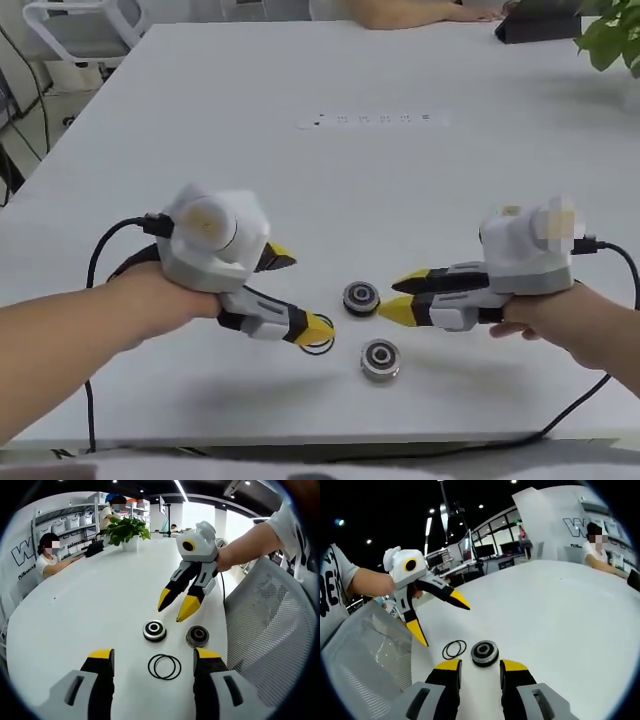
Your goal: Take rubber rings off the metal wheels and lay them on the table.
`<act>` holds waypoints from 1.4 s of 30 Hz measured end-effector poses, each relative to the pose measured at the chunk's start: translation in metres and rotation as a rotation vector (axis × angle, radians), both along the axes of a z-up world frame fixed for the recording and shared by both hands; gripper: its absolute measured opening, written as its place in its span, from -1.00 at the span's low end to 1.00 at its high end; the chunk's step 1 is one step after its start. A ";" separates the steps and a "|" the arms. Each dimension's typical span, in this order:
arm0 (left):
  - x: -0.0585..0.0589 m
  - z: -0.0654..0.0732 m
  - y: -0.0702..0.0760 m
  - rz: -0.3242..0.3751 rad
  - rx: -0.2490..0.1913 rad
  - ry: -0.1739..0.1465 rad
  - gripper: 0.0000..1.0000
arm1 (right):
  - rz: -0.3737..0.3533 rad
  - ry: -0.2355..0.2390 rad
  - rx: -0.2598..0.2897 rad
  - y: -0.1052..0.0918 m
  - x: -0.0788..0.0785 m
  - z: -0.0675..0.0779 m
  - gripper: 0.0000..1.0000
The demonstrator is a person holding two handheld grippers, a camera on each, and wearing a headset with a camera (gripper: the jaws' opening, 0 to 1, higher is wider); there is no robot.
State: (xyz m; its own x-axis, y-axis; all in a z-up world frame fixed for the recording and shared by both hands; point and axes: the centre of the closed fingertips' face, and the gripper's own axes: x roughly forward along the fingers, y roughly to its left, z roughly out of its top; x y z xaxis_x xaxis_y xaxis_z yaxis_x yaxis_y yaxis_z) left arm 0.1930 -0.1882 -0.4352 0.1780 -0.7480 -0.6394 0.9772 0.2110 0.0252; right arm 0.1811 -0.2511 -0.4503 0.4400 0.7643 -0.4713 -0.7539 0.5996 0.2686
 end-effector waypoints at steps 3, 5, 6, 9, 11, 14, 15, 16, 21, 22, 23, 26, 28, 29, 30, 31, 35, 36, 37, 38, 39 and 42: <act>0.001 -0.002 -0.001 -0.001 0.000 0.002 0.20 | -0.001 0.000 -0.003 -0.001 0.000 -0.002 -0.43; 0.000 -0.003 -0.002 -0.001 0.000 0.004 0.18 | -0.002 -0.001 -0.007 -0.002 0.001 -0.003 -0.43; 0.000 -0.004 -0.004 -0.002 0.000 0.007 0.18 | -0.001 -0.001 -0.009 -0.002 0.001 -0.004 -0.43; -0.001 -0.005 -0.006 -0.006 0.000 0.012 0.14 | 0.001 -0.001 -0.013 -0.003 0.002 -0.006 -0.43; -0.001 -0.005 -0.007 -0.008 -0.002 0.015 0.12 | 0.004 -0.003 -0.018 -0.003 0.002 -0.007 -0.43; -0.001 -0.006 -0.010 -0.009 -0.005 0.018 0.10 | 0.007 -0.006 -0.024 -0.002 0.002 -0.007 -0.42; 0.000 -0.007 -0.011 -0.008 -0.006 0.020 0.09 | 0.009 -0.007 -0.027 -0.002 0.002 -0.007 -0.42; 0.000 -0.008 -0.012 -0.008 -0.007 0.023 0.07 | 0.009 -0.008 -0.028 -0.002 0.002 -0.008 -0.42; 0.001 -0.011 -0.016 -0.009 -0.010 0.033 0.01 | 0.016 -0.013 -0.039 -0.003 0.003 -0.012 -0.42; 0.001 -0.011 -0.017 -0.011 -0.010 0.035 0.00 | 0.017 -0.015 -0.043 -0.003 0.004 -0.013 -0.42; 0.001 -0.012 -0.018 -0.012 -0.011 0.037 -0.01 | 0.018 -0.018 -0.046 -0.003 0.004 -0.012 -0.41; 0.001 -0.014 -0.021 -0.013 -0.013 0.043 -0.04 | 0.018 -0.020 -0.050 -0.002 0.003 -0.012 -0.40; 0.002 -0.015 -0.022 -0.013 -0.009 0.045 -0.07 | 0.021 -0.018 -0.053 -0.002 0.004 -0.013 -0.40; 0.002 -0.016 -0.023 -0.014 -0.008 0.045 -0.08 | 0.022 -0.019 -0.055 -0.002 0.004 -0.014 -0.40; 0.002 -0.017 -0.024 -0.013 -0.011 0.048 -0.10 | 0.023 -0.019 -0.057 -0.002 0.005 -0.014 -0.40; 0.002 -0.017 -0.025 -0.012 -0.013 0.051 -0.11 | 0.022 -0.020 -0.058 -0.002 0.005 -0.014 -0.40; 0.003 -0.016 -0.031 -0.009 -0.023 0.059 -0.19 | 0.020 -0.019 -0.056 -0.001 0.005 -0.015 -0.40; 0.004 -0.016 -0.032 -0.004 -0.020 0.061 -0.22 | 0.020 -0.018 -0.056 -0.001 0.005 -0.015 -0.40; 0.004 -0.017 -0.033 -0.003 -0.019 0.062 -0.24 | 0.020 -0.017 -0.057 -0.001 0.004 -0.015 -0.40; 0.004 -0.016 -0.035 -0.003 -0.023 0.067 -0.25 | 0.021 -0.016 -0.057 0.000 0.004 -0.016 -0.40; 0.004 -0.016 -0.036 -0.003 -0.027 0.070 -0.26 | 0.021 -0.016 -0.057 0.000 0.003 -0.016 -0.40; 0.005 -0.017 -0.040 0.002 -0.034 0.079 -0.30 | 0.020 -0.014 -0.056 0.000 0.003 -0.016 -0.40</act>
